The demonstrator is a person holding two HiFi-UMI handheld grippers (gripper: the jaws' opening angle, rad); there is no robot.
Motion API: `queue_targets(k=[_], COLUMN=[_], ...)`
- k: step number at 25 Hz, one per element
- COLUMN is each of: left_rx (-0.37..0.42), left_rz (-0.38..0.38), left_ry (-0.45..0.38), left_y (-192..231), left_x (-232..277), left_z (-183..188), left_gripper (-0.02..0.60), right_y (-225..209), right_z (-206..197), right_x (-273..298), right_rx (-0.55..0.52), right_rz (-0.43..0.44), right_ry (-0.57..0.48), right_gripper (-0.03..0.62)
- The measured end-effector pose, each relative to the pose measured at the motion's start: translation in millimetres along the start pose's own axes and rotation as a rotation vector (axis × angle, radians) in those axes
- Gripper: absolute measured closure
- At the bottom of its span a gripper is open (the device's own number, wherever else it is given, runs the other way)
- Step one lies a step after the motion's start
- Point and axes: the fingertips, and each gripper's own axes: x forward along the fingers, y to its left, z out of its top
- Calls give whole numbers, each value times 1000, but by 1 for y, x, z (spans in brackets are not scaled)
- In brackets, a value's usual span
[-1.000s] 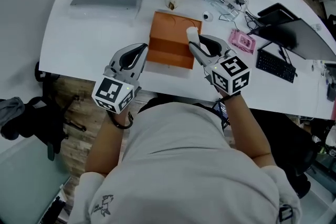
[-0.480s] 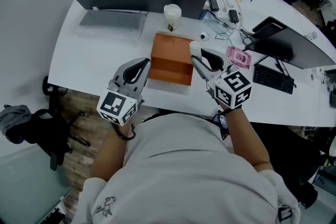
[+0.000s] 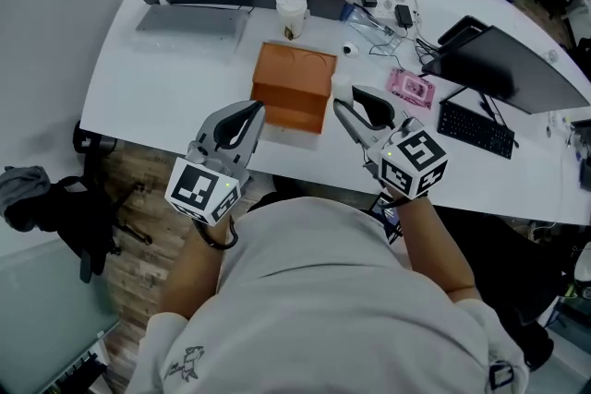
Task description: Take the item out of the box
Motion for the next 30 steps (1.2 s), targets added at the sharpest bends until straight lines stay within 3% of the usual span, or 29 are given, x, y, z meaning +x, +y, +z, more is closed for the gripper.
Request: queue_targets(k=[14, 30], left_rx=[-6, -23], left_rz=[51, 148], left_ry=[-19, -10], left_y=[-161, -295], left_x=[-25, -77], left_z=[-21, -35], left_gripper=[583, 583], right_y=[38, 80], right_z=[-47, -90], right_x=[-145, -273], right_rx=[-52, -89], right_rz=[80, 147], right_ry=[-61, -81], right_gripper=[465, 467])
